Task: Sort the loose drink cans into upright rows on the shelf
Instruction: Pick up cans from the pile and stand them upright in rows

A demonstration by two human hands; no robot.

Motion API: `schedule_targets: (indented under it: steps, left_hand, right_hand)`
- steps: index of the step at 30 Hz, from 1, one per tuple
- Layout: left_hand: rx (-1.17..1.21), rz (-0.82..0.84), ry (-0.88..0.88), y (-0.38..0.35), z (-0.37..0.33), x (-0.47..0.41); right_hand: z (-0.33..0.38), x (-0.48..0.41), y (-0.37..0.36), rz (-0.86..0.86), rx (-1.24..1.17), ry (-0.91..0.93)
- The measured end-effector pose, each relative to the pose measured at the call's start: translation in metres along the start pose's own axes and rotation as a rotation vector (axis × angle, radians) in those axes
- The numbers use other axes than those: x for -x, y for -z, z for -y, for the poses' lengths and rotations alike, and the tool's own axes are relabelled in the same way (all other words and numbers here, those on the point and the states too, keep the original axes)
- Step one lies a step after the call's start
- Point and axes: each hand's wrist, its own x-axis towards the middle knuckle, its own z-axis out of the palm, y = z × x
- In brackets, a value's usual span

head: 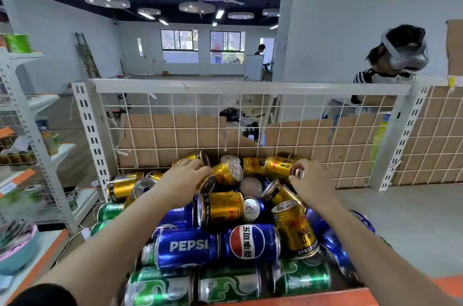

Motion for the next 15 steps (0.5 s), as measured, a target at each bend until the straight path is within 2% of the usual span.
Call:
schedule_targets:
  steps: [3,7,10,13,15]
  left_hand:
    - [-0.185,0.041,-0.066,-0.009,0.010,-0.017]
    - [-0.323,0.034,-0.173,-0.016,0.013,-0.029]
    - [-0.315,0.027,-0.189,-0.012,0.016,-0.034]
    - [-0.286,0.030,-0.144,-0.003,0.015,-0.035]
    - [-0.275,0.034,-0.088,0.002,0.016,-0.036]
  right_hand:
    - [-0.006,-0.024,-0.003,-0.004,0.161,-0.006]
    - [0.007,-0.052,-0.014,0.243,0.413,0.046]
    - [0.013,-0.071,-0.028,0.360,0.550,0.044]
    - [0.015,-0.084,-0.036,0.389,0.666,0.053]
    - [0.015,-0.089,-0.036,0.403,0.651,0.055]
